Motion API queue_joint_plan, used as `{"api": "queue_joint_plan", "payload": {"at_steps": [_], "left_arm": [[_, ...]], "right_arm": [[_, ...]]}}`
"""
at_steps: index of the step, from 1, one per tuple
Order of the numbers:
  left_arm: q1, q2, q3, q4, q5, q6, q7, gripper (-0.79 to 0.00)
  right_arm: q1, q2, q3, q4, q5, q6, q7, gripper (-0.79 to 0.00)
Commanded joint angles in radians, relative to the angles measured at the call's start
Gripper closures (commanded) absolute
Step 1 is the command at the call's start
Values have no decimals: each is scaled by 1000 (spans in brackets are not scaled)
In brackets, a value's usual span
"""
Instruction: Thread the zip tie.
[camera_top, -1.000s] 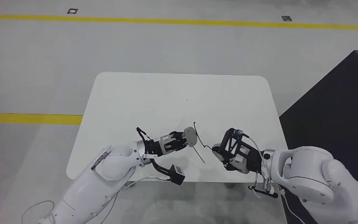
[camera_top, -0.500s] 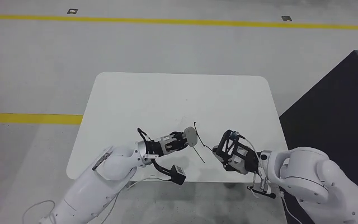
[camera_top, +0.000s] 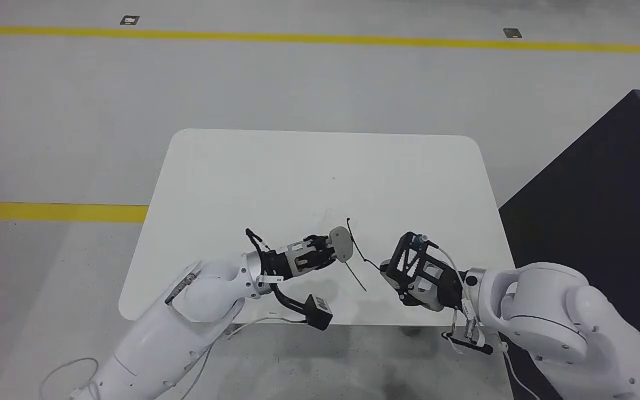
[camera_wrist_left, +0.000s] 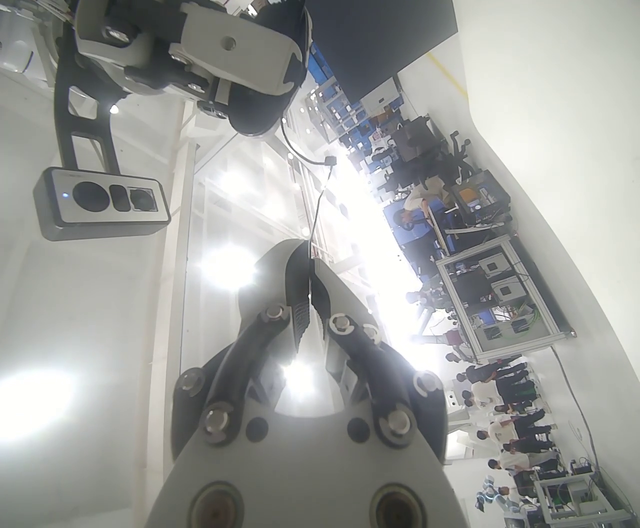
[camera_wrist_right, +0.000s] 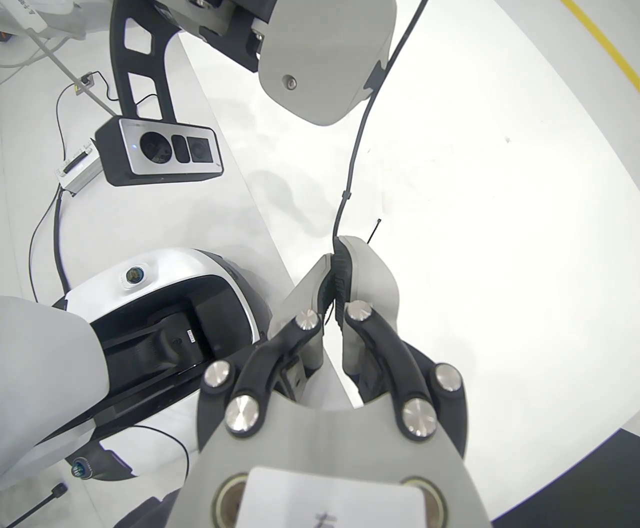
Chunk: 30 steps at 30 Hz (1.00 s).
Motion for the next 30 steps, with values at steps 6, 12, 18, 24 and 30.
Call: {"api": "queue_joint_plan", "payload": {"at_steps": [6, 12, 18, 24, 30], "left_arm": [[0, 0, 0, 0, 0, 0, 0, 0], [0, 0, 0, 0, 0, 0, 0, 0], [0, 0, 0, 0, 0, 0, 0, 0], [0, 0, 0, 0, 0, 0, 0, 0], [0, 0, 0, 0, 0, 0, 0, 0]], "right_arm": [[0, 0, 0, 0, 0, 0, 0, 0], [0, 0, 0, 0, 0, 0, 0, 0], [0, 0, 0, 0, 0, 0, 0, 0], [-7, -2, -7, 7, -28, 2, -29, 0], [5, -6, -29, 14, -61, 6, -33, 0]]}}
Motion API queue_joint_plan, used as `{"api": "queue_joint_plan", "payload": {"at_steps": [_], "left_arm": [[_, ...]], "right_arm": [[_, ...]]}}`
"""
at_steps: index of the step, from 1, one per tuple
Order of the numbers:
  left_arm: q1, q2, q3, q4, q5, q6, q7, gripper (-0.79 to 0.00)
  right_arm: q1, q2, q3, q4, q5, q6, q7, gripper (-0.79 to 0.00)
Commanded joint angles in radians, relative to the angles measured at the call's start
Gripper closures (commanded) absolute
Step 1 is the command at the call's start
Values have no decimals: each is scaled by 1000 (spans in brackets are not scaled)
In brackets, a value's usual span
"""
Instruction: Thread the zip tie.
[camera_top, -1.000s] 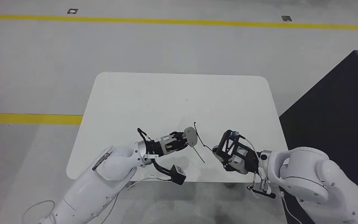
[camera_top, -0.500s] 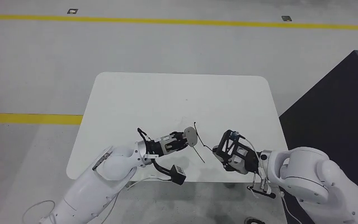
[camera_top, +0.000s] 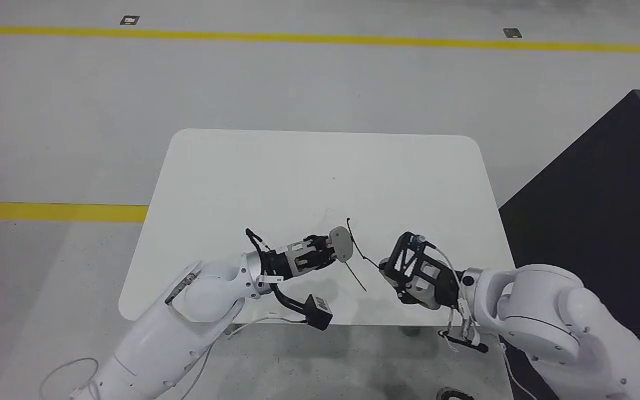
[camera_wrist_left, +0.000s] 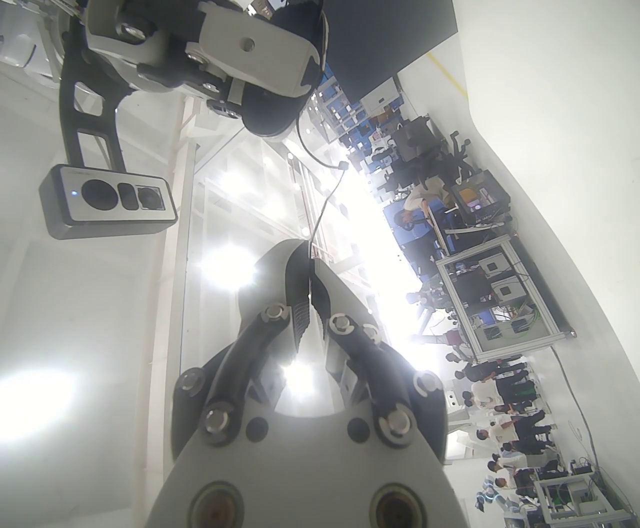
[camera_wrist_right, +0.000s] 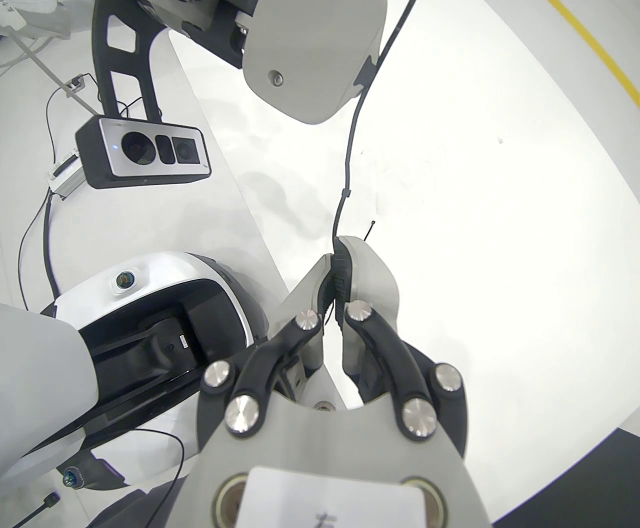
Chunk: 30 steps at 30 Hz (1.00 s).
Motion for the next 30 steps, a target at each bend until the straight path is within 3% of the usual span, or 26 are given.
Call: {"api": "queue_joint_plan", "payload": {"at_steps": [1, 13, 30], "left_arm": [[0, 0, 0, 0, 0, 0, 0, 0], [0, 0, 0, 0, 0, 0, 0, 0], [15, -1, -10, -5, -18, -30, 4, 0]], "right_arm": [[6, -2, -9, 3, -6, 3, -1, 0], [52, -11, -53, 6, -70, -2, -14, 0], [14, -14, -41, -30, -182, -42, -83, 0]]}}
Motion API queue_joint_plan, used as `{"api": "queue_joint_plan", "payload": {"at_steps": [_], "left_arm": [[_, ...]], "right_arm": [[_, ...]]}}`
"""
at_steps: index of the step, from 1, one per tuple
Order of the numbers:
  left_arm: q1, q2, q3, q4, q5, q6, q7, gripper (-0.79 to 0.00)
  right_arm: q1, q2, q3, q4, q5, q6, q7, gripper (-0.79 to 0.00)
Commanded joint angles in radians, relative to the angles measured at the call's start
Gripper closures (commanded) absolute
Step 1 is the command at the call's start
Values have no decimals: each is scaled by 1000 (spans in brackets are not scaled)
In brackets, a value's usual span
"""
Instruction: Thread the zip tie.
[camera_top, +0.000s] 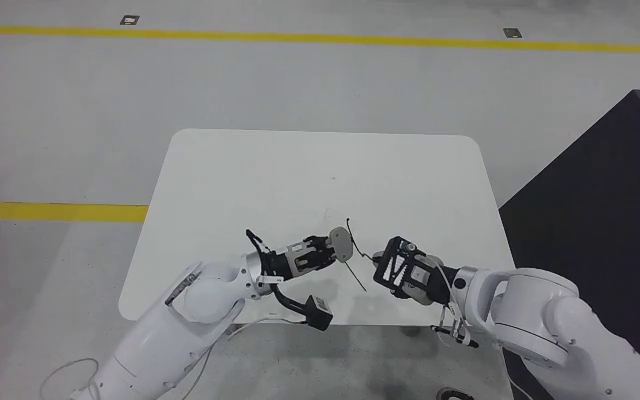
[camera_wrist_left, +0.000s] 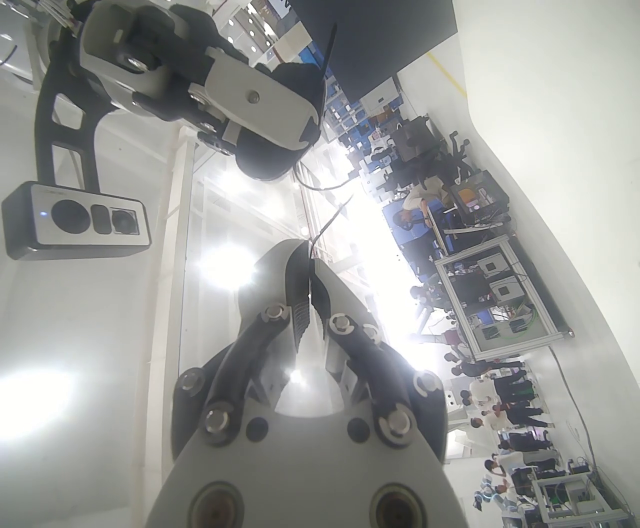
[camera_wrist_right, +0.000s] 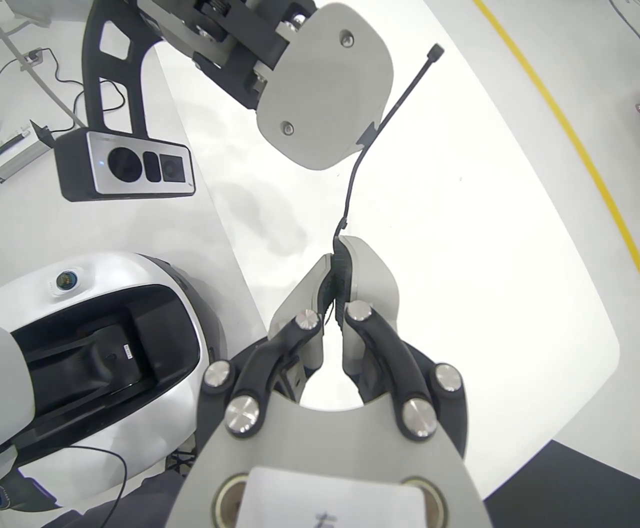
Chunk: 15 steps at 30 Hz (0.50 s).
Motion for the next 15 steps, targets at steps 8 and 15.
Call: {"api": "queue_joint_plan", "payload": {"at_steps": [8, 15], "left_arm": [[14, -3, -32, 5, -83, -97, 49, 0], [20, -5, -43, -1, -93, -159, 80, 0]], "right_arm": [[-27, 0, 18, -7, -17, -12, -9, 0], [-35, -2, 28, -7, -18, -13, -17, 0]]}}
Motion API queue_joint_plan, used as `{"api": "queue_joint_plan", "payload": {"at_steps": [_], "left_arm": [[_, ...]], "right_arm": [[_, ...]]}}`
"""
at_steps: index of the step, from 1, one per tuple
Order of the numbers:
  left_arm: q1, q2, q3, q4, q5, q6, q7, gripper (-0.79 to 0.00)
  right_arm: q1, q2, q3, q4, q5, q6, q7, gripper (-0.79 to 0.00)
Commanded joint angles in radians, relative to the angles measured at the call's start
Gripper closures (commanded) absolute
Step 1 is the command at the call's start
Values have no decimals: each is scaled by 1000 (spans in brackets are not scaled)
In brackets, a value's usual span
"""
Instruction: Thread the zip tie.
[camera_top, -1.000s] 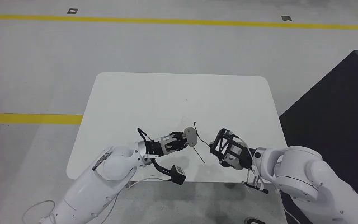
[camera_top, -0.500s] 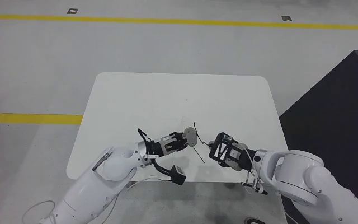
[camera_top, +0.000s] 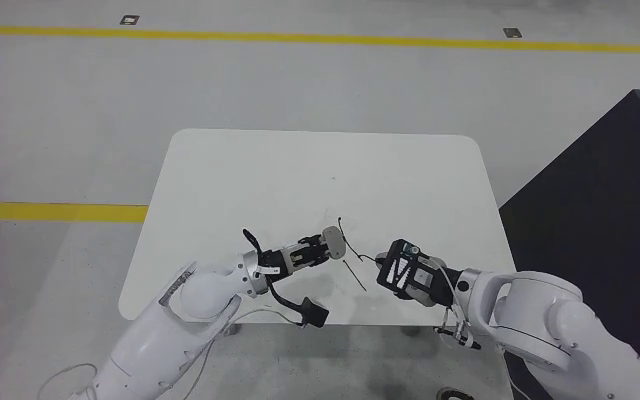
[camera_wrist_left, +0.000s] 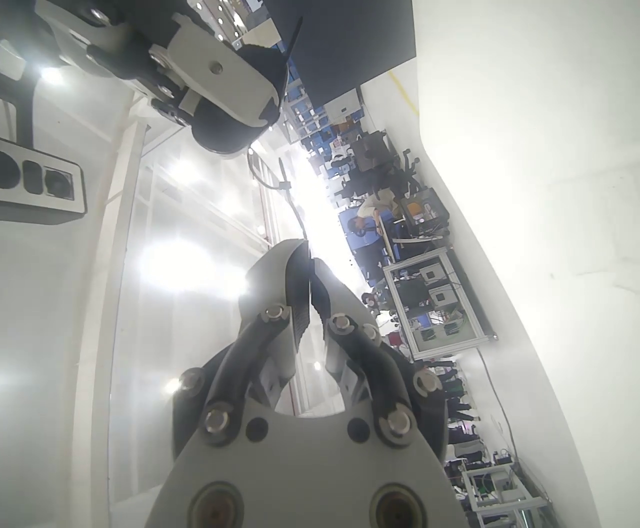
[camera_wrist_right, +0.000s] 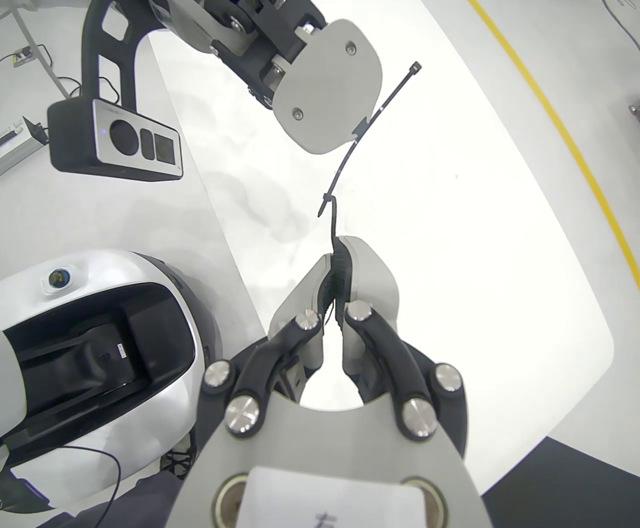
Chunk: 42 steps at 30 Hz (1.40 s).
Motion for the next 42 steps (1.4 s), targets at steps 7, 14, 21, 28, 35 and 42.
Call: {"api": "queue_joint_plan", "payload": {"at_steps": [7, 14, 21, 28, 35, 42], "left_arm": [[7, -5, -12, -11, -9, 11, 4, 0], [19, -8, -29, -20, 15, 26, -9, 0], [25, -11, -33, -30, 35, 23, -2, 0], [32, -15, -36, -33, 40, 27, 11, 0], [33, -20, -37, -33, 28, 55, 37, 0], [36, -24, -42, -34, 35, 90, 43, 0]], "right_arm": [[-8, -2, 6, 5, -1, -4, -7, 0], [-5, -5, 12, 14, 52, -11, -10, 0], [1, -7, 28, 26, 88, -11, -6, 0], [2, -9, 31, 30, 86, -3, -1, 0], [5, -11, 26, 28, 78, -1, 5, 0], [6, -13, 20, 22, 68, 1, 7, 0]]}}
